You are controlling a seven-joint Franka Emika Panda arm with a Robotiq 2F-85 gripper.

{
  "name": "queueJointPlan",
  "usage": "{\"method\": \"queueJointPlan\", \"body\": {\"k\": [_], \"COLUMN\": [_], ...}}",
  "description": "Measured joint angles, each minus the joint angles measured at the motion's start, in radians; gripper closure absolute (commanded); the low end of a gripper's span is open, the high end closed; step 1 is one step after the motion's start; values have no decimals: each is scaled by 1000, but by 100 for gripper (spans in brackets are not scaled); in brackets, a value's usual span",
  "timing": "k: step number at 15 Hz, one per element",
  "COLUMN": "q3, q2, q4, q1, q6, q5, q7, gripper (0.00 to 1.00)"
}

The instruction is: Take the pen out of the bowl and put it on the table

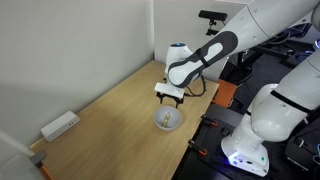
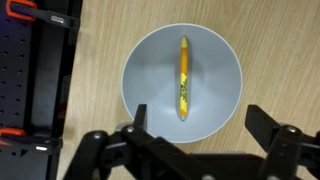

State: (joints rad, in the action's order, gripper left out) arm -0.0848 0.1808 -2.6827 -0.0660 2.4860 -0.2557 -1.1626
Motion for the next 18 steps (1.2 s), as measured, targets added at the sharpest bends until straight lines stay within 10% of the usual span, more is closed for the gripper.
{"method": "queueJointPlan", "body": {"k": [18], "q3": [55], "q2": [-297], "q4": [68], "q1": [33], "q6": [228], "q5": [72], "q7": [0], "gripper": [0]}}
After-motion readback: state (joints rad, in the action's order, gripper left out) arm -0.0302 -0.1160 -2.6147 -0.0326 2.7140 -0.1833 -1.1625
